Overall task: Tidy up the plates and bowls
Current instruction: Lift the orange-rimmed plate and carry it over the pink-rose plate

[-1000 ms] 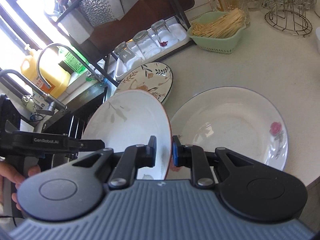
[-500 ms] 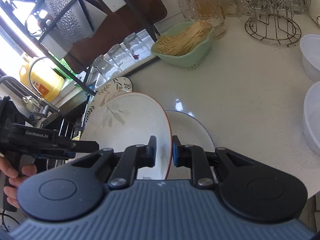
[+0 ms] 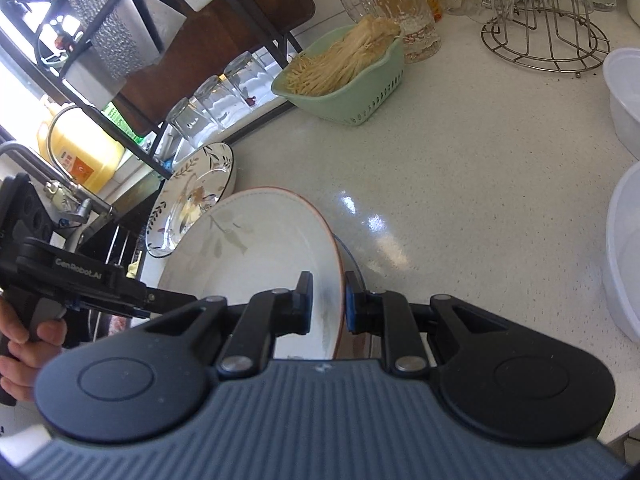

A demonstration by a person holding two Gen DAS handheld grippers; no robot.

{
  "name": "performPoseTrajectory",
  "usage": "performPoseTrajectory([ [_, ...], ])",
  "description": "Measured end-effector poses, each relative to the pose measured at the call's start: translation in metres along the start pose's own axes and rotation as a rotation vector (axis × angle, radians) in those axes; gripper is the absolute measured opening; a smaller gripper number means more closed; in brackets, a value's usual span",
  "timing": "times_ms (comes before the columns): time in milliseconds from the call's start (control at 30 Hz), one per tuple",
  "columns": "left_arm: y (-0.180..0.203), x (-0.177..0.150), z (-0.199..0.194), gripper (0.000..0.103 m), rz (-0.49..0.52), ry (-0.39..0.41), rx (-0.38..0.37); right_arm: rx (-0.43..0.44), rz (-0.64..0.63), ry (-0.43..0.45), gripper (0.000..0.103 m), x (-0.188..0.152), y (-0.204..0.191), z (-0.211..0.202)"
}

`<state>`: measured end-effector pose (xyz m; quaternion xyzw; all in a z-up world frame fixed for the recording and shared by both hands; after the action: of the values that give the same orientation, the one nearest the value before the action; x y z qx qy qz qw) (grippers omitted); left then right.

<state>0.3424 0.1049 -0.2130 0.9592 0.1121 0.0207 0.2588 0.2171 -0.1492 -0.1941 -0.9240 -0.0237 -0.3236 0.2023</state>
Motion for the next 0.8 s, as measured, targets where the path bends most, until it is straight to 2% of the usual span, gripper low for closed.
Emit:
performPoseTrajectory([
  [133, -0.001, -0.002, 0.005, 0.032, -0.023, 0.001, 0.026, 0.014, -0.006, -0.024, 0.019, 0.001, 0.001, 0.005],
  [233, 0.002, -0.008, 0.008, 0.032, 0.024, 0.021, 0.079, 0.009, -0.038, -0.055, 0.019, 0.003, -0.002, 0.010],
  [367, -0.005, -0.008, 0.004, 0.033, -0.008, 0.047, 0.064, -0.001, -0.057, -0.061, 0.020, 0.006, -0.004, 0.012],
  [633, 0.002, -0.012, 0.002, 0.033, 0.048, 0.066, 0.111, -0.016, -0.073, -0.075, 0.020, 0.010, -0.007, 0.015],
  [800, 0.002, -0.011, 0.003, 0.033, 0.075, 0.050, 0.108, -0.055, -0.103, -0.076, 0.020, 0.011, -0.014, 0.015],
])
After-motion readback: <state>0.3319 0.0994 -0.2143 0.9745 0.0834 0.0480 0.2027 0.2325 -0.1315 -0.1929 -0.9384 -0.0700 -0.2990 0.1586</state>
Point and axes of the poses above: each gripper's, at about its wrist camera, not at the fingertips, and z roughly the way its jaws point, y to its right, x to its top, the point moved 2 cm from there along z, roughly the way its jaws point, and after that the axes turned 13 degrees about -z, right-handed, at the moved point
